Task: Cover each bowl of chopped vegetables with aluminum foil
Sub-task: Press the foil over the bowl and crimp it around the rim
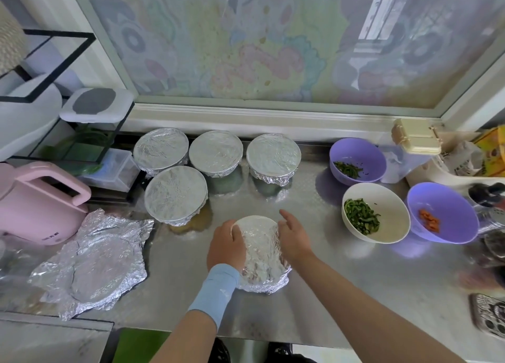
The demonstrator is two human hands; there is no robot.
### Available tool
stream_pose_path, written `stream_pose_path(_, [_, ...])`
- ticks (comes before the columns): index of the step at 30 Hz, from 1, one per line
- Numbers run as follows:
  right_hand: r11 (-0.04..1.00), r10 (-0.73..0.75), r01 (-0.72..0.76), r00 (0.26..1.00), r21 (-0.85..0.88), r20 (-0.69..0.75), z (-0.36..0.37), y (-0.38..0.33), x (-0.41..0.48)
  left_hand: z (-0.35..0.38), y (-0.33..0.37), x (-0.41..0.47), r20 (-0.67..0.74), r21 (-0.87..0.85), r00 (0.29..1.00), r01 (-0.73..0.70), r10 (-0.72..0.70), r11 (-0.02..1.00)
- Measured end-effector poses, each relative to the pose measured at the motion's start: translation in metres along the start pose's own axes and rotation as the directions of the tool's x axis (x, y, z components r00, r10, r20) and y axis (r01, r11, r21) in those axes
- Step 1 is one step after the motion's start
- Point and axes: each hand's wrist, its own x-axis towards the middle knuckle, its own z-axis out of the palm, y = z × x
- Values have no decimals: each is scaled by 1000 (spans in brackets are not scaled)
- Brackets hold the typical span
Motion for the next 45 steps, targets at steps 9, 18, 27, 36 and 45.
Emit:
stream_pose_path(9, [993, -97, 85, 978, -77, -182, 32, 36, -59, -12, 15, 29, 272, 65, 885, -409, 379, 910])
stream_pose_path(18, [978, -157, 156, 988, -140, 4, 18, 17, -16, -14, 1, 12, 20, -122, 1000, -21, 23, 992])
stream_pose_path(27, [798, -381, 330, 925, -505, 3, 29, 21, -18, -10, -19, 5, 86, -367, 994, 90, -63, 926])
stream_pose_path(36, [796, -401, 357, 916, -490, 15, 26, 18, -8, -16, -19, 9, 218, -479, 966, 230, -139, 847])
stream_pose_path(45, [958, -208, 182, 973, -220, -99, 20, 10, 8, -20, 16, 40, 285, -17, 896, -351, 341, 936])
